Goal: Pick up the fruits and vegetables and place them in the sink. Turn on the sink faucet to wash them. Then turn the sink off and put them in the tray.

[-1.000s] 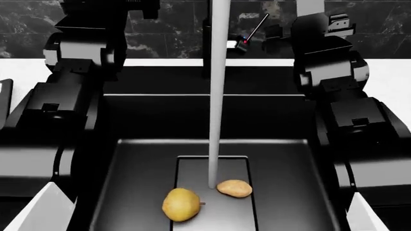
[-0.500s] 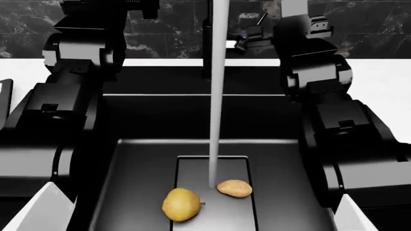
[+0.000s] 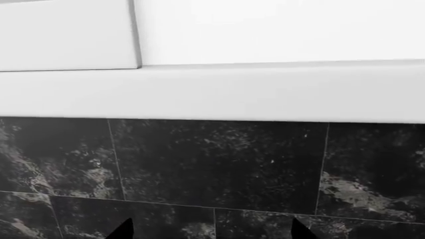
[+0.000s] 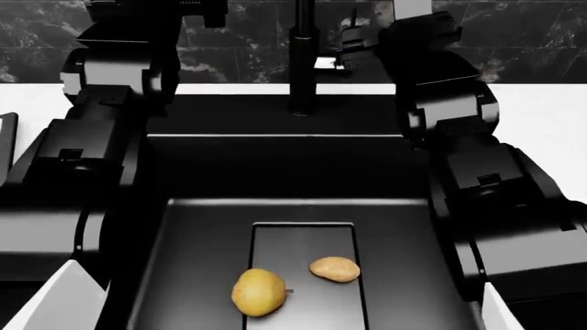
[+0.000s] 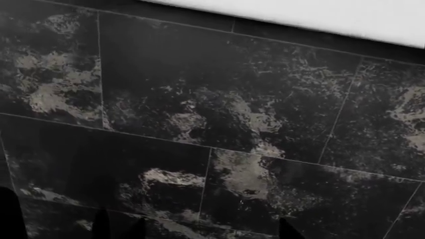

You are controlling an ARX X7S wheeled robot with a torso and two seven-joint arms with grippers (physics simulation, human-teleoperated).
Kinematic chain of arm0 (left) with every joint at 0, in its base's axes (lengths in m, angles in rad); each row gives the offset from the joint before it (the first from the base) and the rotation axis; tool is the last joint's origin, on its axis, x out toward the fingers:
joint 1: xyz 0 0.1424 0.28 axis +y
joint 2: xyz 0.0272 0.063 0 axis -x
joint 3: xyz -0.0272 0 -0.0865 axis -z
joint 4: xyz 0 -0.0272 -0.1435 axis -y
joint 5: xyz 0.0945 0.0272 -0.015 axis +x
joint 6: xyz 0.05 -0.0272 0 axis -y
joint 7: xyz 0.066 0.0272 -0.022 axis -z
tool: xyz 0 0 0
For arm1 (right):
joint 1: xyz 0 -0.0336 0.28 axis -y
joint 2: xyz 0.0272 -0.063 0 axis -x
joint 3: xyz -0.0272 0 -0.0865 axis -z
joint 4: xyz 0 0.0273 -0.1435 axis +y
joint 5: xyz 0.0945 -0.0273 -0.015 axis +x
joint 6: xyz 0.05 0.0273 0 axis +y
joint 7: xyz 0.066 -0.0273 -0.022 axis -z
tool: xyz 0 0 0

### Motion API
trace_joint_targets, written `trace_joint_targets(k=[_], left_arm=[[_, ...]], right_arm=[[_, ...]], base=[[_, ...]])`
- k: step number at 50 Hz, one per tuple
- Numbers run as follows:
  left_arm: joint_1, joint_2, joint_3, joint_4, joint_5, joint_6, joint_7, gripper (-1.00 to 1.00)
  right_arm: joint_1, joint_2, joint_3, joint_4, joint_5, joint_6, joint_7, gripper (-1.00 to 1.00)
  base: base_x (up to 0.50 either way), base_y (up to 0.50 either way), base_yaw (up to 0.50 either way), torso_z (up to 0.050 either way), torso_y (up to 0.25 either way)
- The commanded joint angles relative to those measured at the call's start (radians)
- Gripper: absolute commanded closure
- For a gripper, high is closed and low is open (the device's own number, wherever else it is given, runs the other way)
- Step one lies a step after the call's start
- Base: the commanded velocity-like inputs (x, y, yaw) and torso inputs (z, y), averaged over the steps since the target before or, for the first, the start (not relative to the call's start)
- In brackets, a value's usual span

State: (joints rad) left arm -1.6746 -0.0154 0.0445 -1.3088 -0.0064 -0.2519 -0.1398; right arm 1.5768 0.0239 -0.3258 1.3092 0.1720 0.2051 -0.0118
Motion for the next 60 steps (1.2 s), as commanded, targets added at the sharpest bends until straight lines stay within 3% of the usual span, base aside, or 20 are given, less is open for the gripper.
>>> trace_joint_targets(k=[1,20,30,47,60], left_arm=[[0.002,0.002,0.001,0.0,0.0,0.0,0.001,-1.0],[0.003,0.002,0.019,0.0,0.003,0.02,0.003,-1.0],[-0.001,0.004,0.028,0.0,-0.002,0.038,0.017,-1.0],[0.002,0.005,0.033,0.0,-0.001,0.034,0.018,-1.0],[-0.002,-0.001,0.036,0.0,-0.002,0.028,0.011,-1.0]], right_arm=[[0.017,-0.023,-0.022,0.0,0.101,-0.045,-0.066,-1.0],[0.015,-0.02,0.099,0.0,-0.022,-0.044,-0.068,-1.0],[0.024,-0.018,0.187,-0.001,-0.111,-0.045,-0.073,-1.0],[0.031,-0.005,0.224,-0.001,-0.156,-0.042,-0.055,-1.0],[0.052,0.016,0.225,-0.001,-0.172,-0.029,-0.019,-1.0]], base=[[0.0,0.0,0.0,0.0,0.0],[0.0,0.0,0.0,0.0,0.001],[0.0,0.0,0.0,0.004,0.243],[0.0,0.0,0.0,0.005,0.25],[0.0,0.0,0.0,0.0,0.0]])
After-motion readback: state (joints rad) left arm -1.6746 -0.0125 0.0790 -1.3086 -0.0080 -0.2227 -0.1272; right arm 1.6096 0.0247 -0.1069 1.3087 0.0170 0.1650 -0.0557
